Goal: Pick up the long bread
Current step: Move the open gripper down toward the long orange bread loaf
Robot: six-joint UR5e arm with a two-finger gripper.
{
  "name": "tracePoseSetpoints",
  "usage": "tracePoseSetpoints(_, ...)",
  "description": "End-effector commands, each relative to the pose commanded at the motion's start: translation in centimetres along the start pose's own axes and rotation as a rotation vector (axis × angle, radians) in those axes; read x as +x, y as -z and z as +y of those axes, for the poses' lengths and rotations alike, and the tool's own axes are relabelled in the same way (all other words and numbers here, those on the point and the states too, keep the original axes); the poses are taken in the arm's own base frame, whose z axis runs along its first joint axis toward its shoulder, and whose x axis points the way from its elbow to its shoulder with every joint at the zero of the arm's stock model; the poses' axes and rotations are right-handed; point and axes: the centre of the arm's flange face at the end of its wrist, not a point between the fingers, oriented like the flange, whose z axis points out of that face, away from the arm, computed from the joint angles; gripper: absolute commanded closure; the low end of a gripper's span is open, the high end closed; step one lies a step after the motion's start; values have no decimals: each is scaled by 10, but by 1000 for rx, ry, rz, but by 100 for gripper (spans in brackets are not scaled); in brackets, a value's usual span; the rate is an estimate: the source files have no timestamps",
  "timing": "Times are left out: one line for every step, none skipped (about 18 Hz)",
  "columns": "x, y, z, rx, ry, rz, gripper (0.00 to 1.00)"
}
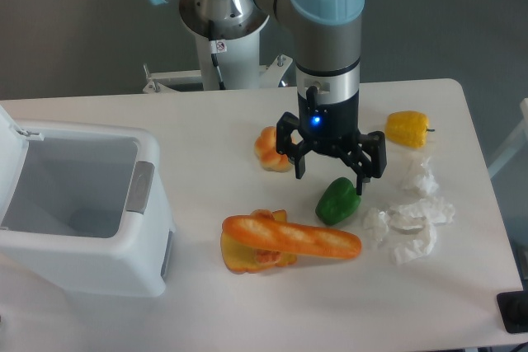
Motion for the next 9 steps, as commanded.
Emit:
tracePoseSetpoints(0, 0, 0, 0, -2, 0, 0)
tracePoseSetpoints(0, 0, 0, 0, -2, 0, 0)
tracePoseSetpoints(0, -1, 0, -1, -1, 1, 0)
tracePoseSetpoints(1, 0, -1, 2, -1, 1, 0)
tracePoseSetpoints(1, 1, -1, 4, -3, 1, 0)
tracePoseSetpoints(1, 1, -1, 4, -3, 1, 0)
tracePoseSetpoints(1, 0, -1, 3, -3, 2, 0)
tracePoseSetpoints(1, -1, -1, 4, -3, 3, 0)
tracePoseSetpoints(0, -1, -2, 8, -3, 2, 0)
